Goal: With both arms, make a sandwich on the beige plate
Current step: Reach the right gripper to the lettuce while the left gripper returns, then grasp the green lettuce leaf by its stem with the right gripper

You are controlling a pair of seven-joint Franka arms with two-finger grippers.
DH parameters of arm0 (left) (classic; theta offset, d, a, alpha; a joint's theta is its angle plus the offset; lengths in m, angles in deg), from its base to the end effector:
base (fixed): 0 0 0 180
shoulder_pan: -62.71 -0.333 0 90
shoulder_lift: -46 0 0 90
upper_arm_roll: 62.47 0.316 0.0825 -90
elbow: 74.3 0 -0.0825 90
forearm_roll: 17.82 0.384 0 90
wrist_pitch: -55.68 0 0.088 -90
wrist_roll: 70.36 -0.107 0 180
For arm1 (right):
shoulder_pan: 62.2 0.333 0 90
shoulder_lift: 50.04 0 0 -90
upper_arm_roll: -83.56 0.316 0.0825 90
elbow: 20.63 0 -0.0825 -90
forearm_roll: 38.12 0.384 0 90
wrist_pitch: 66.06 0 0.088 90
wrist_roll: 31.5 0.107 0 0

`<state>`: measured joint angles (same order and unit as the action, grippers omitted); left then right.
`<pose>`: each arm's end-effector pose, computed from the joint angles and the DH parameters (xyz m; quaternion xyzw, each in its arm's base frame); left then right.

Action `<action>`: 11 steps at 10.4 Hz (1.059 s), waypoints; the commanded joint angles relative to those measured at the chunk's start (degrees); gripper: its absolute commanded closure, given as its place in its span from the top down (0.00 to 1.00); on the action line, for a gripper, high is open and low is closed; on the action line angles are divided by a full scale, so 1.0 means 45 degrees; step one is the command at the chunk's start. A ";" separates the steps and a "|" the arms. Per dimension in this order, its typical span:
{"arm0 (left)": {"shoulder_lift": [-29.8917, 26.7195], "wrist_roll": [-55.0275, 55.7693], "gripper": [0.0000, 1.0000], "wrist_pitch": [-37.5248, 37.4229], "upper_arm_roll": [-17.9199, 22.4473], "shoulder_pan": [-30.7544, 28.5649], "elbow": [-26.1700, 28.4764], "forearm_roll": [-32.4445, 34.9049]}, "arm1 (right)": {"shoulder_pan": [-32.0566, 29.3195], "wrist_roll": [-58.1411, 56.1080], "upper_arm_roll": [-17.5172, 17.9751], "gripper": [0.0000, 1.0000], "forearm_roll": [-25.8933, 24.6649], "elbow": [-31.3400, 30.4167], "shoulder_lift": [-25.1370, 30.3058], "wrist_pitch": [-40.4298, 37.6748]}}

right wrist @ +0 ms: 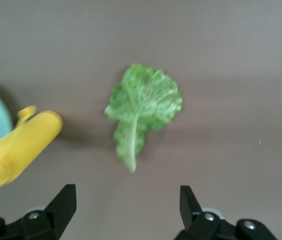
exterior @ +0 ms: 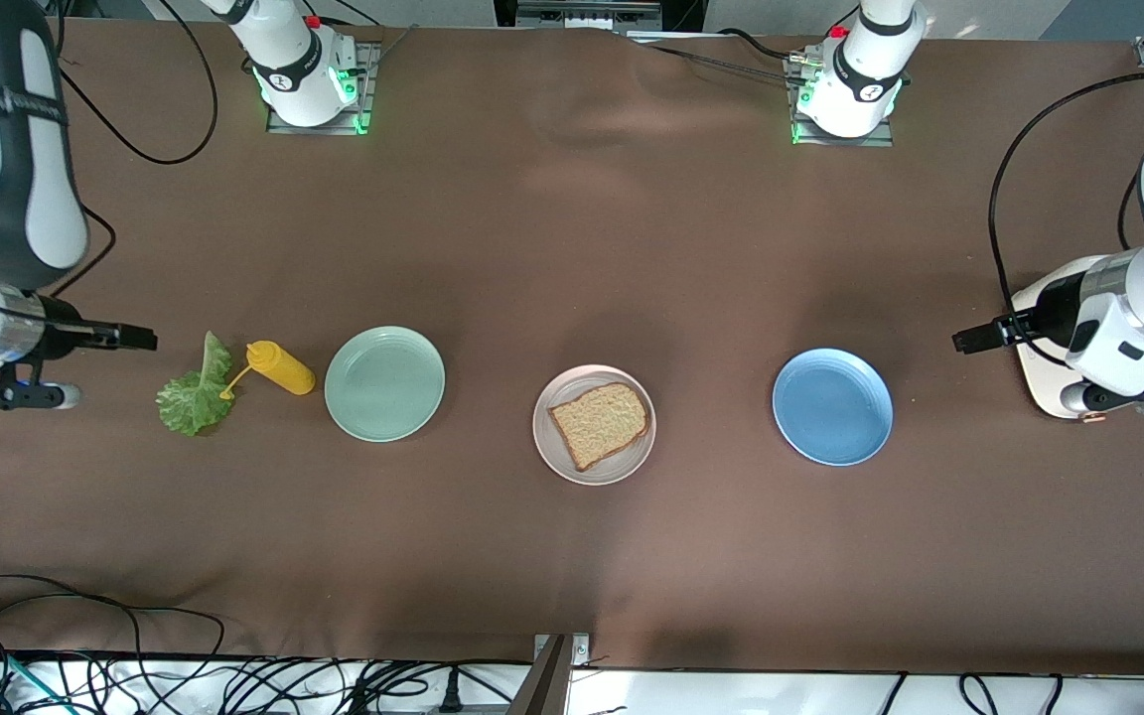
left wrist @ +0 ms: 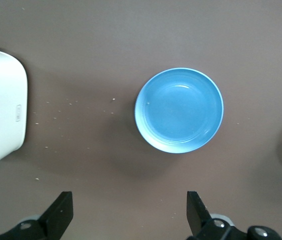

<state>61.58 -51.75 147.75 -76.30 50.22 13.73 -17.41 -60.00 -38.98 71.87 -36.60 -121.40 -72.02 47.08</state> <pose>0.6207 0.0014 0.4869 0.9835 0.1500 -0.1001 0.0117 0.6244 -0.0928 0.3410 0.9963 -0.0195 -0.0827 0.0146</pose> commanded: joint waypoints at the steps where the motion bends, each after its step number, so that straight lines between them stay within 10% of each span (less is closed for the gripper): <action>1: -0.1250 -0.0327 1.00 0.0241 -0.0072 -0.0016 0.1369 0.0455 | -0.0098 0.0234 0.0039 0.94 -0.0084 -0.2696 0.0100 0.3476; 6: -0.2212 -0.0659 1.00 0.1571 -0.0014 -0.0113 0.2840 0.0474 | -0.0059 0.1231 0.0079 0.91 0.0053 -0.3214 -0.1343 0.4662; 11: -0.1841 -0.0737 1.00 0.1415 0.0006 -0.0933 0.2157 0.0454 | -0.0059 0.1330 0.0117 0.10 0.0892 -0.2980 -0.1600 0.4604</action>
<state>53.13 -54.02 154.69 -75.91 46.48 24.37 -17.12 -60.13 -33.61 72.09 -33.89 -135.31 -79.41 67.77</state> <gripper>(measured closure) 0.000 0.520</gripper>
